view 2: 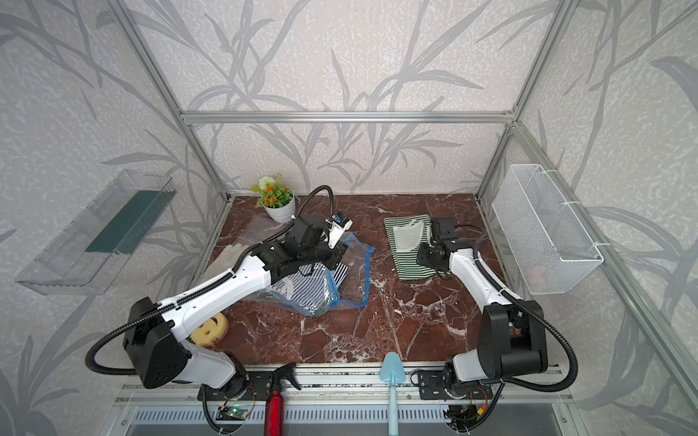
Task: Take the tank top out of the vacuum bag
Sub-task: Place the tank top at the center of the board.
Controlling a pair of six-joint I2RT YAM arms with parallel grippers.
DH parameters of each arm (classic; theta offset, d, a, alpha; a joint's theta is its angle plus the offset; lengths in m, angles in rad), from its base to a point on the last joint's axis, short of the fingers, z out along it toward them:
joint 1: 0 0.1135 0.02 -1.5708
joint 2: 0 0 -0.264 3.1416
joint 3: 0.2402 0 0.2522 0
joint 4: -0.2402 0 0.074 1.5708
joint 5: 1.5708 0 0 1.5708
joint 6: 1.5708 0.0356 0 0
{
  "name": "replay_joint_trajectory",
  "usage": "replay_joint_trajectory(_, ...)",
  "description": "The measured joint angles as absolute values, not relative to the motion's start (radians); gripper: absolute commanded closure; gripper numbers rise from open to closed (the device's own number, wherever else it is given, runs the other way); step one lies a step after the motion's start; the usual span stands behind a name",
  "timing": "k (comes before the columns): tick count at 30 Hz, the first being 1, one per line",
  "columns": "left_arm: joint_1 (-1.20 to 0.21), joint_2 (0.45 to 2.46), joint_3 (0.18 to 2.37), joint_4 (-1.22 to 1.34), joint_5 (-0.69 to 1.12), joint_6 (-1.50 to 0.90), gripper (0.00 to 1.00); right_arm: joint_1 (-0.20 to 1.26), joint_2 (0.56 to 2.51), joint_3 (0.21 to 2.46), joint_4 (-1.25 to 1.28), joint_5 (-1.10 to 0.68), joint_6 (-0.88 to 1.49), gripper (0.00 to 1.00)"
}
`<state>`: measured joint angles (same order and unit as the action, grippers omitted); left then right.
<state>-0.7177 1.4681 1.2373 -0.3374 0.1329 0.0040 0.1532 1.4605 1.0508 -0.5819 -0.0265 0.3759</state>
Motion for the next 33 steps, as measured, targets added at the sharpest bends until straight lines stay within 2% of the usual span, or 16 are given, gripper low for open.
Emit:
replay_joint_trajectory(7, -0.718, 1.468, 1.238, -0.338, 0.133, 0.000, 1.00, 0.218, 1.621, 1.112, -0.616, 0.008, 0.288, 0.63)
replay_joint_trajectory(14, -0.718, 1.468, 1.242, -0.345, 0.131, 0.000, 1.00, 0.231, 1.745, 1.117, -0.616, -0.009, 0.255, 0.64)
replay_joint_trajectory(33, -0.718, 1.468, 1.245, -0.352, 0.122, -0.003, 1.00, 0.236, 1.845, 1.150, -0.530, -0.202, 0.262, 0.65)
